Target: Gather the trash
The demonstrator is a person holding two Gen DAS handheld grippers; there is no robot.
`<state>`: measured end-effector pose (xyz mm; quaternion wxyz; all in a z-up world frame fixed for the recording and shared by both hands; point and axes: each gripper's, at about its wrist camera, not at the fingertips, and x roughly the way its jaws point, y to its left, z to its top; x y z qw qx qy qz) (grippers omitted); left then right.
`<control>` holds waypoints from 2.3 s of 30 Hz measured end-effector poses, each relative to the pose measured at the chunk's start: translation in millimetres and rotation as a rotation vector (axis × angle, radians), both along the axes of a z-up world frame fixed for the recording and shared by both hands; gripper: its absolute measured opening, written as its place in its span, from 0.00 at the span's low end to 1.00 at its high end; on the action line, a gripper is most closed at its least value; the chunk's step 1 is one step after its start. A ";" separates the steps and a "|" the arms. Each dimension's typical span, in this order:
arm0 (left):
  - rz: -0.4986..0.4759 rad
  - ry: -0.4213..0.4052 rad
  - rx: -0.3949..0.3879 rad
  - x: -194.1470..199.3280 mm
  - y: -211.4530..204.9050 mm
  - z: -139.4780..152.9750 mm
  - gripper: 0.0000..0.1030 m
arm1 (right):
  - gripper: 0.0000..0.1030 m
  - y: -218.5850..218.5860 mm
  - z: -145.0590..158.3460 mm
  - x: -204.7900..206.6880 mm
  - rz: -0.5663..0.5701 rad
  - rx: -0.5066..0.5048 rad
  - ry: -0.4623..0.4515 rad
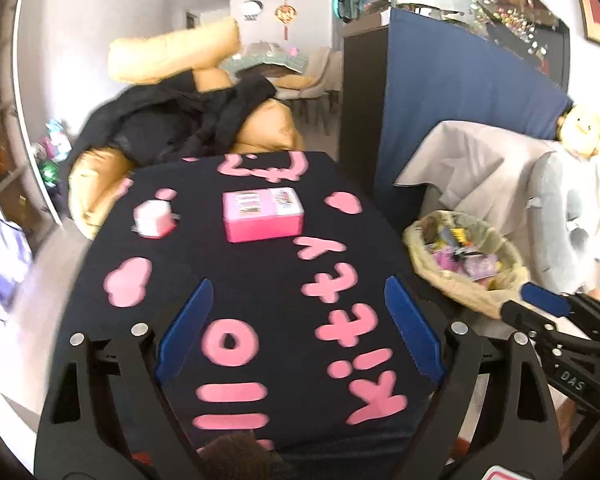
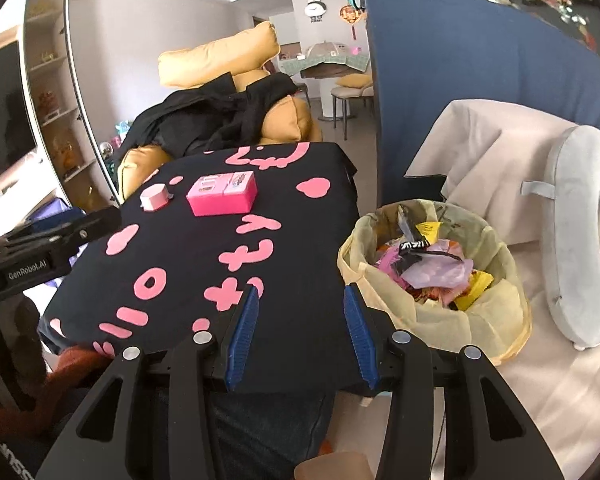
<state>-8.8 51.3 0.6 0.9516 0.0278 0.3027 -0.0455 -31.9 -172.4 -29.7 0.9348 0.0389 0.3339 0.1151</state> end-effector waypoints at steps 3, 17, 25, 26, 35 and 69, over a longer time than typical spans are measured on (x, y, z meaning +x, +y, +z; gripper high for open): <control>0.038 -0.016 0.020 -5.7 4.3 2.5 0.81 | 0.41 -2.0 1.6 -4.8 -0.025 0.010 -0.003; 0.049 -0.031 0.038 -11.5 2.6 7.6 0.81 | 0.41 -3.5 10.1 -18.0 -0.031 0.007 -0.052; 0.049 -0.035 0.039 -12.3 0.1 8.4 0.81 | 0.41 -1.6 11.6 -21.5 -0.034 -0.003 -0.066; 0.049 -0.036 0.037 -12.6 0.0 8.6 0.81 | 0.41 -1.7 11.6 -21.6 -0.034 -0.002 -0.067; 0.048 -0.036 0.038 -12.4 0.4 8.7 0.81 | 0.41 -1.4 12.4 -22.5 -0.029 0.003 -0.066; 0.049 -0.039 0.038 -13.4 -0.1 8.8 0.81 | 0.41 -3.0 12.5 -22.7 -0.032 0.009 -0.065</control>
